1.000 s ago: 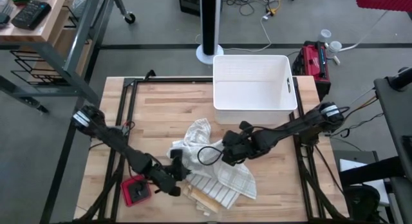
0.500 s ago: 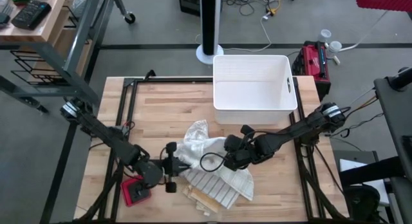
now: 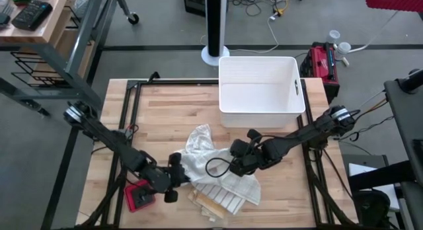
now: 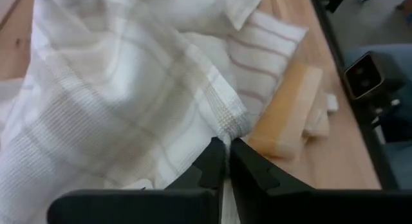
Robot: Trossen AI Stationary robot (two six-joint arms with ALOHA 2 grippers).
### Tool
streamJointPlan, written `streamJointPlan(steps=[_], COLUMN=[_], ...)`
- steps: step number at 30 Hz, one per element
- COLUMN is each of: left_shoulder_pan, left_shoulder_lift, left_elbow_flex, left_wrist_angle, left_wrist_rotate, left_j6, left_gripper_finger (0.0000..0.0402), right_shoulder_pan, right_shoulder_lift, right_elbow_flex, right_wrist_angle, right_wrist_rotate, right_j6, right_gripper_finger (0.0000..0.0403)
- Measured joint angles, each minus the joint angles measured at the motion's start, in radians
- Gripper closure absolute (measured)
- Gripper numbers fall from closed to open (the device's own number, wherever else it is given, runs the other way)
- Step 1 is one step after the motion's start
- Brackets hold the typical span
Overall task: Fold towel
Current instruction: Fold the light brown kitchen towel
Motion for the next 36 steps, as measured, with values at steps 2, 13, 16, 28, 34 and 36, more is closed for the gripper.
streamJointPlan(steps=[2,13,16,28,34,36], left_shoulder_pan=[0.000,0.000,0.000,-0.005,-0.006,-0.006], left_shoulder_lift=[0.016,0.042,0.042,0.043,0.043,0.043], left_elbow_flex=[0.000,-0.001,-0.001,-0.001,-0.001,-0.001], left_wrist_angle=[0.000,0.002,0.002,-0.001,-0.003,0.000], left_wrist_rotate=[0.000,-0.004,-0.005,-0.035,-0.009,-0.029], left_j6=[0.003,0.015,0.014,0.024,0.009,0.016], left_gripper_finger=[0.0388,0.0396,0.0398,0.0399,0.0399,0.0399], right_shoulder_pan=[0.003,0.058,0.072,0.077,0.081,0.087], right_shoulder_lift=[0.000,0.005,0.013,0.018,0.005,0.011], right_elbow_flex=[0.000,0.000,0.000,0.007,0.060,0.066], right_wrist_angle=[0.000,0.223,0.321,0.316,0.253,0.310], right_wrist_rotate=[0.000,0.009,0.027,0.109,0.138,0.091], right_j6=[-0.012,-0.361,-0.484,-0.573,-0.525,-0.556], right_gripper_finger=[0.0403,0.0400,0.0387,0.0284,0.0237,0.0231])
